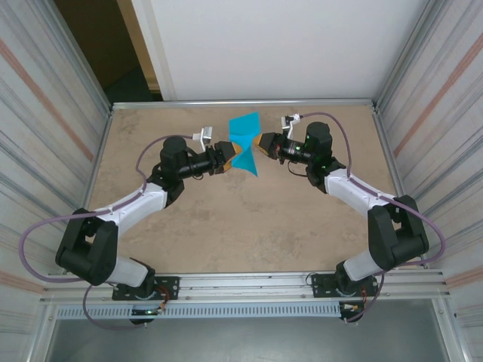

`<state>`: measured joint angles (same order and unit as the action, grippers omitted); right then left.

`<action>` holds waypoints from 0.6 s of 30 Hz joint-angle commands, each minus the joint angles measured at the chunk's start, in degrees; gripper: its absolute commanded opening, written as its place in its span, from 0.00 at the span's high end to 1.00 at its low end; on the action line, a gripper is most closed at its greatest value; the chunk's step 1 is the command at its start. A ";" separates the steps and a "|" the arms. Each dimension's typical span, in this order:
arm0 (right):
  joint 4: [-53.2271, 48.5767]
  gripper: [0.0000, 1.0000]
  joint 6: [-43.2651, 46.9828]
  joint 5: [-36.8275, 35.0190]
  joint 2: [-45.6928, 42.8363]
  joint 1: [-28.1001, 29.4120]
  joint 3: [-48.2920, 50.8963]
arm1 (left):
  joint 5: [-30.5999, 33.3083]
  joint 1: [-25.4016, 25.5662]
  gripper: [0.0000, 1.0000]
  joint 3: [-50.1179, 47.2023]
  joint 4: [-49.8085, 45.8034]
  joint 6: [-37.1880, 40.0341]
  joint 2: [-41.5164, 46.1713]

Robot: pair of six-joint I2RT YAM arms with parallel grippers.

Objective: Fold a paper plane with a square sheet of paper (pick it up from the middle)
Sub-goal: Turn over the paper at the center of the table.

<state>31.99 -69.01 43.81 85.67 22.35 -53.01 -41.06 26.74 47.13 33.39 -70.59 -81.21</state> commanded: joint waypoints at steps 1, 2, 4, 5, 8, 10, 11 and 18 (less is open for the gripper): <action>0.54 0.97 -0.42 1.78 -1.66 -0.52 0.83 | -0.51 -0.20 0.56 0.41 2.57 0.02 1.23; 0.38 0.97 -0.33 1.80 -1.81 -0.53 1.02 | -0.51 -0.20 0.58 0.41 2.51 0.01 1.23; 0.36 0.97 -0.33 1.79 -1.95 -0.61 1.16 | -0.43 -0.22 0.62 0.41 2.39 0.06 1.14; 0.28 0.97 -0.27 1.78 -2.03 -0.69 1.16 | -0.43 -0.29 0.64 0.41 2.43 -0.02 1.08; -0.63 0.95 0.25 1.72 -2.45 -0.76 1.17 | -0.58 -0.29 0.72 0.58 2.32 0.02 0.80; -1.82 0.90 0.81 1.62 -2.65 -0.78 1.01 | -0.95 -0.37 0.77 1.23 1.17 0.47 0.46; -2.65 0.87 1.28 1.46 -2.85 -0.79 1.01 | -0.98 -0.38 0.80 1.47 0.45 0.94 0.48; -11.94 0.55 7.18 -2.50 -6.61 -2.61 1.76 | 0.14 -0.88 0.86 1.43 -4.07 4.39 0.35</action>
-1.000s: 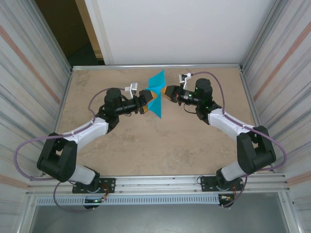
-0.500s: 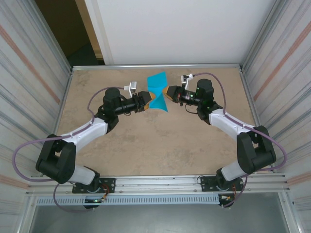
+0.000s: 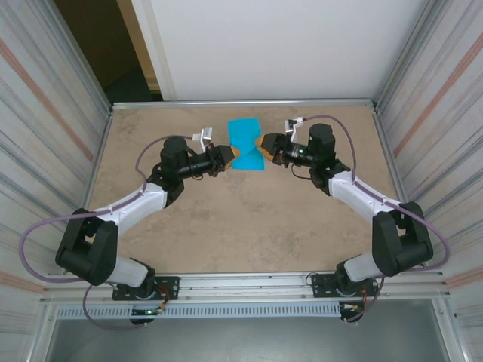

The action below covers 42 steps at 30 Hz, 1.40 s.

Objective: Fold a paper plane with a square sheet of paper (pick it up from the middle)
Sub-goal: Turn over the paper at the center of the table.

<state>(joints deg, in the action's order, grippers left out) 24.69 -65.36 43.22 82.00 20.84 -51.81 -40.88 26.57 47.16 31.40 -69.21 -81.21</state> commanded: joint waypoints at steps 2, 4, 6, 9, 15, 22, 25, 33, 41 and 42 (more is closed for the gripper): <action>-8.11 0.52 5.00 -3.76 -4.05 -2.00 0.86 | 0.34 -0.99 0.86 1.32 -3.93 4.45 0.24; -11.77 0.50 6.50 -5.89 -5.33 -3.37 1.19 | 0.93 -1.42 0.88 1.40 -7.12 6.66 0.25; -15.28 0.49 8.22 -8.14 -6.50 -4.44 1.40 | 2.31 -1.67 0.89 1.91 -12.47 10.12 0.35; -20.56 0.52 10.60 -11.49 -7.75 -5.34 1.24 | 7.22 -1.63 0.92 4.36 -25.10 18.38 0.70; -26.18 0.53 13.71 -15.64 -9.26 -5.99 1.01 | 24.85 -0.80 0.93 13.50 -52.13 35.53 0.01; -28.88 0.53 15.56 -18.52 -9.75 -6.16 0.70 | 55.24 5.65 0.92 29.63 -78.28 46.93 -7.67; -29.68 0.54 15.77 -19.43 -9.83 -6.49 0.68 | 65.82 8.77 0.92 35.50 -85.62 48.27 -12.83; -35.02 0.55 14.42 -25.68 -11.72 -8.83 1.67 | 80.21 15.95 0.92 46.58 -95.23 46.76 -28.40; -38.69 0.55 12.80 -30.13 -14.51 -11.06 3.63 | 59.55 16.75 0.83 47.40 -87.65 48.49 -34.85; -38.82 0.55 12.85 -30.13 -14.58 -11.13 3.69 | 54.64 16.20 0.80 46.61 -85.70 48.15 -34.74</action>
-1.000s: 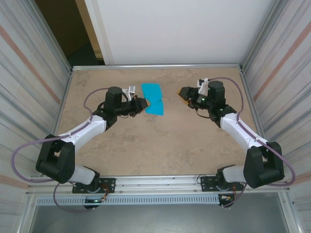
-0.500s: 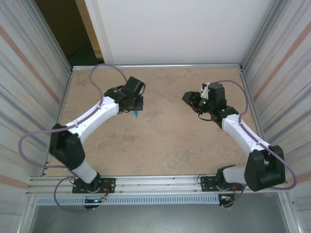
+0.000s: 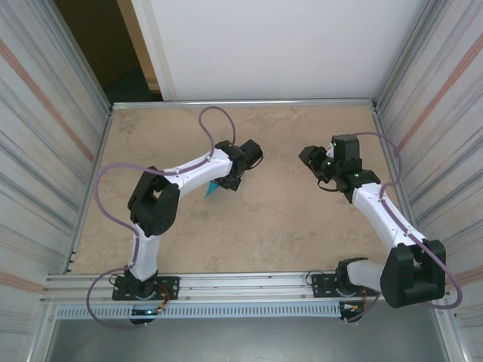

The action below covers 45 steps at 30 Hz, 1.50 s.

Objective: Fold a paper plane with a square sheet of paper (pick it up from the middle)
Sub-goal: Turn over the paper at the center of the table, then move the paper to the center of the table.

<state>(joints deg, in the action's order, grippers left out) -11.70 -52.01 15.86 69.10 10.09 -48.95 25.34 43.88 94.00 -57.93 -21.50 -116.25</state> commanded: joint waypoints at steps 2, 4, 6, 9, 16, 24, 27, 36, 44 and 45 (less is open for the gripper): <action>-2.62 0.55 -0.46 -2.75 -1.75 -0.42 0.87 | -21.02 -2.39 0.75 -2.29 7.90 -0.42 0.98; -2.79 0.55 -0.46 -2.72 -1.36 -0.42 0.89 | -29.45 -3.62 0.69 -4.57 12.39 -1.54 2.22; -2.74 0.55 -0.46 -2.47 -0.94 -0.44 0.78 | -35.75 -4.68 0.63 -7.04 16.68 -2.83 3.97; -2.29 0.54 -0.08 -1.38 0.57 -0.10 0.65 | -43.99 -6.93 0.51 -10.59 22.41 -5.02 7.39; -2.53 0.54 3.17 -0.58 9.75 8.82 -4.07 | -49.92 -15.55 0.37 -23.60 34.93 -13.23 19.00; 0.90 0.63 1.88 3.27 28.01 22.97 -15.00 | -48.83 -26.45 0.03 -41.79 44.71 -18.12 33.22; 2.43 0.67 1.11 5.14 34.14 26.05 -19.22 | -50.05 -29.42 0.01 -46.35 47.26 -19.08 37.33; 1.98 0.71 0.67 9.95 47.21 28.58 -27.93 | -52.53 -32.72 0.01 -47.89 45.36 -20.16 38.18; -2.45 0.71 4.34 8.83 49.99 27.83 -27.22 | -53.54 -32.68 0.01 -46.95 46.81 -19.99 36.20; -3.46 0.71 5.12 8.21 50.07 27.55 -26.75 | -53.72 -32.69 0.01 -46.80 46.78 -19.92 35.94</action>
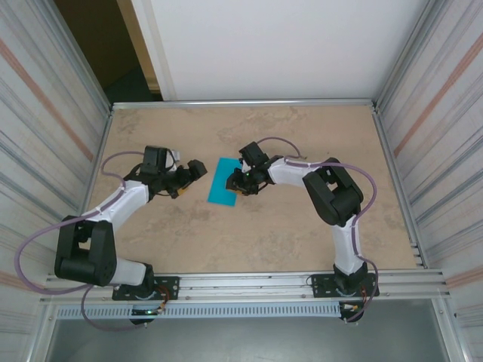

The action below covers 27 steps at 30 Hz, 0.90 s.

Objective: Fold a paper plane with a square sheet of paper (pick it up from the middle)
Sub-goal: Move the paper to the center of the table.

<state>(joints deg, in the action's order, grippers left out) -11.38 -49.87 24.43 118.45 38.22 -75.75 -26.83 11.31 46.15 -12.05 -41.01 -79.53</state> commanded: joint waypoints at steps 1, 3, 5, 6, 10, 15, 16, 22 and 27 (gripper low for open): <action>-4.47 0.71 3.60 -0.77 0.57 -0.76 0.68 | -1.82 -0.11 0.01 1.17 0.96 -0.38 -0.97; -5.79 0.71 5.25 -1.05 -0.07 -1.38 2.75 | -2.09 0.07 0.01 1.22 0.94 -0.34 -1.32; -6.81 0.72 7.86 -0.63 -1.19 -2.31 5.30 | -2.26 0.26 0.01 1.24 0.95 -0.29 -1.66; -7.49 0.72 9.76 -0.48 -2.05 -2.89 6.63 | -2.54 0.45 0.01 1.23 0.90 -0.29 -1.73; -7.99 0.74 19.27 -2.54 -7.31 -4.36 12.73 | -2.96 1.56 0.01 1.56 1.03 0.01 -2.65; -5.07 0.73 21.34 -0.06 -14.25 -4.93 14.20 | -3.29 4.26 0.02 2.45 1.58 -0.50 -5.03; -4.01 0.73 19.72 0.09 -15.44 -4.99 14.33 | -3.35 4.79 0.02 2.56 1.91 -0.79 -5.48; 3.50 0.70 4.62 -4.36 -18.99 -6.20 17.22 | -4.46 8.20 0.02 2.45 3.79 -2.25 -7.21; 5.58 0.71 -0.83 -3.77 -15.64 -6.64 17.09 | -5.40 10.69 0.02 2.28 4.91 -2.98 -8.64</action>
<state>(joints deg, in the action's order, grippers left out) -7.81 -44.95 21.41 100.97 31.83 -59.31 -30.61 21.12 47.05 -8.60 -42.94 -87.35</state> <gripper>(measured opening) 0.295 0.979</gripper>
